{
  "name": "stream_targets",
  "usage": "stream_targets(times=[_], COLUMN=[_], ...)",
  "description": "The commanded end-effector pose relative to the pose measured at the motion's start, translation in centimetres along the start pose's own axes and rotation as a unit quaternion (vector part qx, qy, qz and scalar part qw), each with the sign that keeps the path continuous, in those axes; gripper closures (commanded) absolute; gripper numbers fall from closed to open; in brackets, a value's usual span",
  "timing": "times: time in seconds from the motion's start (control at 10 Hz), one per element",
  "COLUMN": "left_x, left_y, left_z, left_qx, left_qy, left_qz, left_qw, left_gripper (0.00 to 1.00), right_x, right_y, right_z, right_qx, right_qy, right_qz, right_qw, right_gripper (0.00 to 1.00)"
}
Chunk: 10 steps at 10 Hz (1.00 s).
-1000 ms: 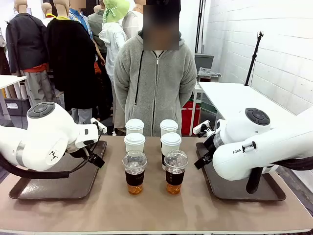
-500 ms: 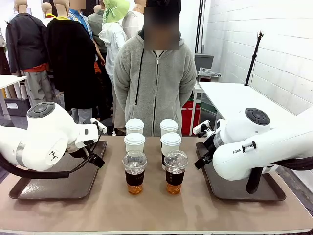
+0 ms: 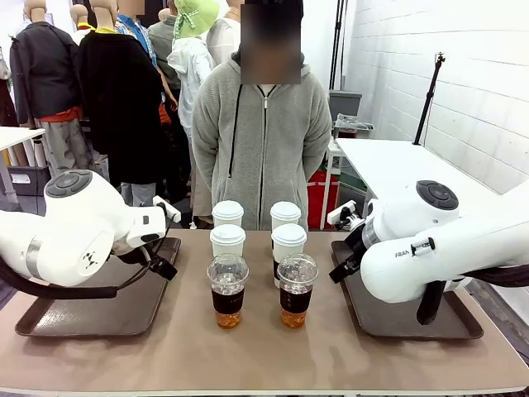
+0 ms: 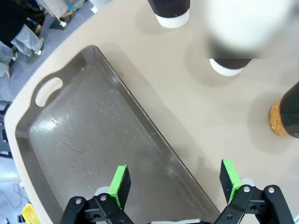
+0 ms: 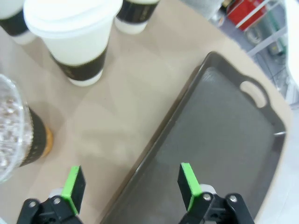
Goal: Distribute the coffee onto the tray.
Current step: Pick up one iced Americano and place it on the right Handle tray.
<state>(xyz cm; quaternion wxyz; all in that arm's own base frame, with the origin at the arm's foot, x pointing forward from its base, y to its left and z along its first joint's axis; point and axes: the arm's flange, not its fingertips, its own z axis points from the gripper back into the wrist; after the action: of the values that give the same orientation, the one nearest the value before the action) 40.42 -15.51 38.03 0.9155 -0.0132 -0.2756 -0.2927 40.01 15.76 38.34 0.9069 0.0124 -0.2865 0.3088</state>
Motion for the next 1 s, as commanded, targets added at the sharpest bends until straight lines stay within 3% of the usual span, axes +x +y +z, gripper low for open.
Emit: stream_targets(times=[0.0,0.5,0.9], left_x=[1.8,5.0,4.2], left_y=[0.4,0.7,3.0], left_z=[3.1,9.2,12.9], left_qx=[0.014,0.042,-0.055], left_qy=[-0.015,-0.044,-0.135], left_qz=[-0.008,-0.034,-0.103], left_qw=[1.0,0.998,0.984], left_gripper=[0.0,0.0,0.0], right_x=[1.4,2.3,0.3], right_y=[-1.0,-1.5,-2.7], right_z=[3.0,8.0,11.0], right_qx=[-0.018,-0.006,0.094], right_qy=[-0.015,-0.052,-0.132], right_qz=[0.007,0.018,0.047], right_qw=[1.0,0.998,0.986], right_gripper=[0.0,0.0,0.0])
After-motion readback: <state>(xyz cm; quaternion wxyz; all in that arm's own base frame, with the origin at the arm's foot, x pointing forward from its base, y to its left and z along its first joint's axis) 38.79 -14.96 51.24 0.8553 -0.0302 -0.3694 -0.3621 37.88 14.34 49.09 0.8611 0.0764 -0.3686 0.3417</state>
